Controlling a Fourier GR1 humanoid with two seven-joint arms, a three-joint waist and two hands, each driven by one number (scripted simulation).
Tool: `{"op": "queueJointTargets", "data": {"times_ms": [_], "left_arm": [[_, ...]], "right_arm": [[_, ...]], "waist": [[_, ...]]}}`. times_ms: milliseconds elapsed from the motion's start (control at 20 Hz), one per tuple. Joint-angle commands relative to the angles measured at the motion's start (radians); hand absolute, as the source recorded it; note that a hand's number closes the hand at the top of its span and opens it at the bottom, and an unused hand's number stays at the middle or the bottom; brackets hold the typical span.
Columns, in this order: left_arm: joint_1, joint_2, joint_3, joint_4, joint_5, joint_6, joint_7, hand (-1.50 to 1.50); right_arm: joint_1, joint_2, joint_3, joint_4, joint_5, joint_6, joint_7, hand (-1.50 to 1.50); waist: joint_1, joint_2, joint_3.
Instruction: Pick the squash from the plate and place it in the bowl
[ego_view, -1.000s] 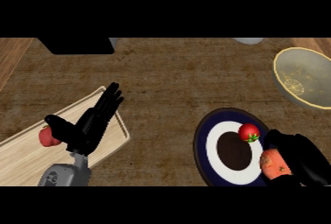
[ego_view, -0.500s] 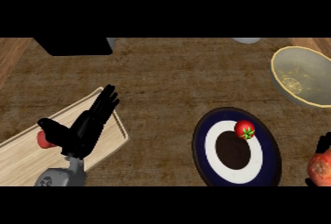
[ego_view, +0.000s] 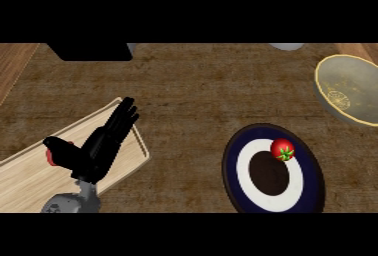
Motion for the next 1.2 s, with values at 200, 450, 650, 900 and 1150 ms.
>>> {"op": "queueJointTargets", "data": {"times_ms": [200, 450, 650, 900, 1150], "left_arm": [[-0.017, -0.029, -0.02, -0.024, -0.036, 0.019, 0.027, 0.0], [-0.065, -0.022, 0.017, 0.134, -0.025, -0.045, -0.079, 0.0], [-0.039, -0.036, -0.008, 0.045, -0.04, -0.012, -0.014, 0.0], [-0.001, -0.051, -0.037, 0.003, -0.058, -0.007, -0.018, 0.0], [-0.094, -0.065, -0.012, 0.076, -0.045, -0.007, -0.005, 0.0]], "right_arm": [[-0.24, 0.026, 0.037, 0.212, 0.057, -0.005, 0.043, 1.5], [-0.486, -0.007, 0.071, 0.506, 0.039, -0.017, 0.014, 1.5], [-0.559, 0.003, 0.088, 0.76, 0.122, -0.111, -0.164, 1.5], [-0.698, 0.021, 0.139, 1.054, 0.24, -0.242, -0.281, 1.5], [-0.882, 0.05, 0.199, 1.338, 0.371, -0.371, -0.315, 1.5]], "waist": [[0.015, 0.003, 0.001], [0.031, 0.01, 0.0], [0.035, 0.009, 0.002], [0.041, 0.01, 0.002], [0.053, 0.017, 0.002]]}}
